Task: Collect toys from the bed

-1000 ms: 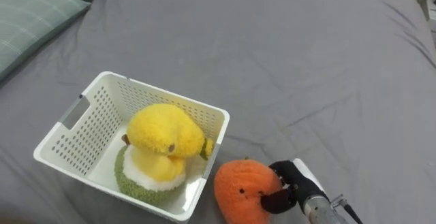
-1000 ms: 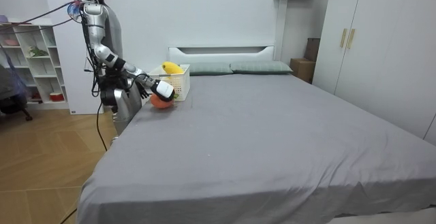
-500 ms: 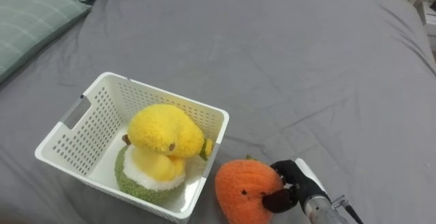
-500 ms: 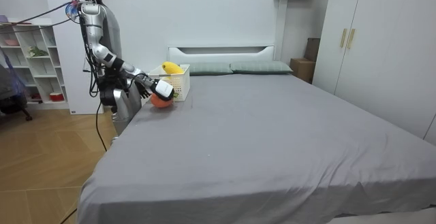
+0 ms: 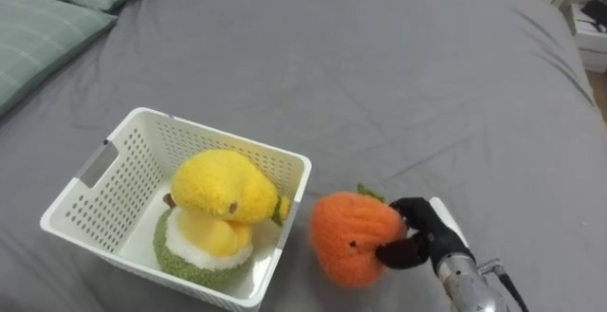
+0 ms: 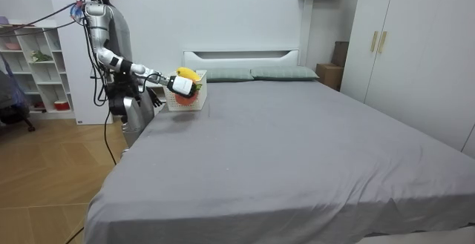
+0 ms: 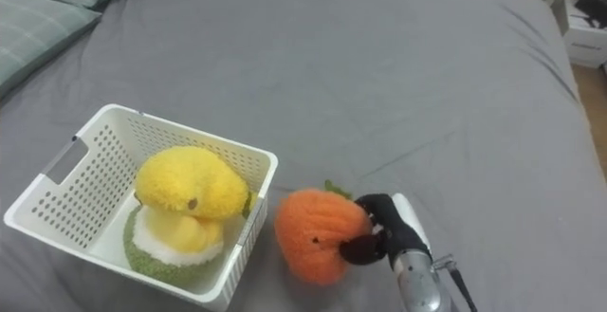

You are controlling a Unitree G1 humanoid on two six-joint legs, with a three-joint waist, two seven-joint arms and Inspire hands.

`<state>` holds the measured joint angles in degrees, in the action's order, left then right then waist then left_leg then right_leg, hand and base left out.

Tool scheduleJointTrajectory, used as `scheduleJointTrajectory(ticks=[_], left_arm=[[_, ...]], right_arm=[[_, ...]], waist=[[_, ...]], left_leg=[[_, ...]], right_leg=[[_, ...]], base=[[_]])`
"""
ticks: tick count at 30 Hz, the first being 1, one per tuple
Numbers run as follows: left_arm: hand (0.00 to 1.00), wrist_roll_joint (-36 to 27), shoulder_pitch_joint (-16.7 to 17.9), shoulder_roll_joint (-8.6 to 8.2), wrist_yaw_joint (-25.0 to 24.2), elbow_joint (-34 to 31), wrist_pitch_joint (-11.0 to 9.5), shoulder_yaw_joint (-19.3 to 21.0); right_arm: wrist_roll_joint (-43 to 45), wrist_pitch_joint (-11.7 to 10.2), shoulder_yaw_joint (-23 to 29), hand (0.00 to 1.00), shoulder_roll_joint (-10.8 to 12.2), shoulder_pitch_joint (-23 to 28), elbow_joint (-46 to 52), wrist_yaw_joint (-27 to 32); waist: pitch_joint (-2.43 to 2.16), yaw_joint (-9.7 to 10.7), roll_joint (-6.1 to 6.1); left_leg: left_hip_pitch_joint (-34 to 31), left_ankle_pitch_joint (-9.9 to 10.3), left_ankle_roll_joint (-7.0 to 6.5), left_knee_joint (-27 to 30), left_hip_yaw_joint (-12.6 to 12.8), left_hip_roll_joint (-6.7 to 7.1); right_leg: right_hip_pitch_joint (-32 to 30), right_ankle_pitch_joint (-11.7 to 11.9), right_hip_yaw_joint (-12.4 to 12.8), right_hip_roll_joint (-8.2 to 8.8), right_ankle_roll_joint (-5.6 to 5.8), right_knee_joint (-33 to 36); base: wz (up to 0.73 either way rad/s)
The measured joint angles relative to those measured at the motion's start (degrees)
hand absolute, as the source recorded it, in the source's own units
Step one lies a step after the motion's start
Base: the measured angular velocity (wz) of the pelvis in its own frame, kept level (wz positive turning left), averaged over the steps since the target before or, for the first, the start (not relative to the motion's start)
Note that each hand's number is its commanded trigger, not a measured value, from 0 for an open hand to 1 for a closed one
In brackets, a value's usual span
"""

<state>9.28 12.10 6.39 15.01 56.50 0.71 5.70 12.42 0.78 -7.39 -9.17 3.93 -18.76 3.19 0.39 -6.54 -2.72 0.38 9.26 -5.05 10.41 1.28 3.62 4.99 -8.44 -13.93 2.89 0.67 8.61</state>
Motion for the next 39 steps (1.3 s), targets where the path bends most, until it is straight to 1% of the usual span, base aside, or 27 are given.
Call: scheduleJointTrajectory(ticks=[2,3,5,7,9,10,13,15,17,20,23,25,27,32,34,37,39], left_arm=[[0.00,0.01,-0.01,-0.02,0.00,0.35,0.00,-0.01],[0.00,0.09,-0.02,-0.02,0.00,0.44,0.00,0.01],[0.00,0.44,-0.03,-0.01,0.00,0.44,0.00,0.24],[0.00,0.42,-0.09,0.00,-0.01,0.50,-0.03,0.51],[0.00,0.42,-0.14,0.06,-0.01,0.98,-0.18,0.52],[0.00,0.42,0.00,0.07,-0.02,0.98,-0.18,0.53],[0.00,0.44,0.11,0.07,-0.33,0.97,-0.16,0.68],[0.00,0.45,0.16,0.11,-0.51,0.94,0.11,0.89],[0.00,0.43,0.12,0.11,-0.51,0.94,0.14,0.84],[0.00,0.45,0.14,0.07,-0.50,1.03,0.18,0.94],[0.00,0.67,0.22,0.15,-0.50,1.01,0.30,1.20],[0.00,1.99,0.26,0.05,-0.50,0.86,0.60,1.19],[0.00,2.81,0.39,0.07,-0.51,0.97,0.66,1.14],[0.00,4.44,0.14,0.07,-0.90,1.03,0.67,1.09],[0.00,5.22,-0.04,0.04,-1.28,1.02,0.67,0.94],[0.00,5.48,-0.21,0.05,-1.82,1.69,0.73,0.95],[0.00,5.44,-0.45,0.09,-1.81,2.68,0.96,0.88]], right_arm=[[-1.52,-0.04,0.01,1.00,-0.20,0.01,1.94,0.01],[-1.67,-0.04,0.02,1.00,-0.25,0.01,3.06,0.00],[-1.87,-0.03,0.04,1.00,-0.46,0.01,5.39,-0.01],[-3.18,-0.53,0.32,1.00,-0.74,-0.03,7.80,0.36],[-4.17,-0.84,0.31,1.00,-1.08,-0.06,8.79,0.82],[-4.48,-0.87,0.30,1.00,-1.41,-0.07,9.02,1.02],[-4.72,-0.65,0.31,1.00,-2.37,-0.08,10.93,1.02],[-5.21,-0.64,0.32,1.00,-2.86,-0.14,15.26,1.14],[-6.01,-0.65,0.32,1.00,-3.02,-0.87,17.43,1.46],[-6.54,-0.65,0.40,1.00,-3.06,-2.19,19.87,2.04],[-4.55,-0.63,0.41,1.00,-3.05,-2.62,23.65,2.00],[-2.99,-0.57,0.44,1.00,-3.06,-3.10,26.34,1.82],[-3.00,-0.56,0.07,1.00,-3.05,-3.75,28.06,1.51],[-2.89,-0.56,-0.23,1.00,-2.62,-7.22,29.18,0.44],[-2.81,-0.56,-0.27,1.00,-2.06,-8.85,29.24,-0.12],[-2.85,-0.56,-1.07,1.00,-1.90,-10.22,29.25,-1.14],[-2.91,-0.46,-2.02,1.00,-1.89,-10.72,29.25,-1.54]], waist=[[-0.08,0.01,-0.29],[-0.19,0.01,-0.47],[-0.19,-0.01,-0.61],[-0.23,-0.06,-0.67],[-0.19,-0.07,-0.67],[-0.09,-0.12,-0.63],[-0.01,-0.30,-0.58],[0.05,-0.27,-0.48],[0.02,-0.25,-0.53],[-0.06,-0.43,-0.66],[-0.11,-1.19,-1.00],[-0.24,-1.71,-1.24],[-0.22,-1.99,-1.24],[-0.18,-2.90,-1.19],[-0.15,-3.30,-1.18],[-0.14,-4.20,-1.19],[-0.13,-4.42,-1.23]], left_leg=[[0.08,0.00,0.00,0.00,0.00,-0.01],[0.08,0.00,0.00,-0.02,0.00,-0.01],[0.20,0.00,0.00,-0.10,0.01,-0.01],[0.41,0.00,-0.01,-0.25,0.17,-0.01],[0.48,0.00,-0.01,-0.31,0.17,0.00],[0.83,0.00,-0.01,-0.44,0.17,0.00],[0.77,0.02,-0.01,-0.51,0.18,0.00],[0.69,0.01,-0.01,-0.60,0.19,-0.01],[0.79,0.01,0.00,-0.69,0.19,-0.04],[0.93,0.00,-0.01,-0.71,0.48,-0.06],[0.60,0.01,-0.02,-0.77,0.55,-0.05],[0.26,0.01,-0.02,-0.74,0.58,-0.07],[0.30,0.01,-0.02,-0.74,0.70,-0.10],[0.27,0.03,-0.04,-0.69,0.57,-0.10],[0.21,0.04,-0.04,-0.67,0.43,-0.09],[0.22,0.04,-0.04,-0.67,0.28,-0.07],[0.23,0.04,-0.05,-0.67,0.14,-0.05]], right_leg=[[-0.03,0.00,-0.04,0.00,0.00,0.00],[-0.03,0.00,-0.03,0.00,0.00,0.01],[0.03,0.00,-0.01,0.01,0.00,0.01],[0.17,0.00,0.25,0.00,0.00,0.01],[0.41,0.00,0.35,-0.01,0.00,0.00],[0.67,0.00,0.41,-0.01,0.00,0.00],[0.58,0.00,0.37,-0.01,0.01,0.00],[0.45,0.00,0.52,-0.03,0.00,0.01],[0.49,0.00,0.54,-0.06,0.00,0.01],[0.51,0.00,1.07,-0.12,0.00,0.01],[0.12,0.00,1.11,-0.11,0.01,0.05],[-0.16,0.00,1.11,-0.11,0.00,0.04],[-0.10,0.00,1.03,-0.11,0.00,0.03],[-0.06,0.00,0.55,-0.06,0.01,0.04],[-0.07,0.00,0.45,-0.06,0.01,0.03],[-0.03,0.00,0.36,-0.07,0.01,0.03],[0.04,0.00,0.14,-0.06,0.01,0.02]], base=[[0.00],[0.00],[0.00],[-0.02],[0.00],[0.00],[0.00],[0.00],[0.00],[-0.04],[0.00],[0.00],[0.00],[0.01],[0.02],[0.00],[0.03]])
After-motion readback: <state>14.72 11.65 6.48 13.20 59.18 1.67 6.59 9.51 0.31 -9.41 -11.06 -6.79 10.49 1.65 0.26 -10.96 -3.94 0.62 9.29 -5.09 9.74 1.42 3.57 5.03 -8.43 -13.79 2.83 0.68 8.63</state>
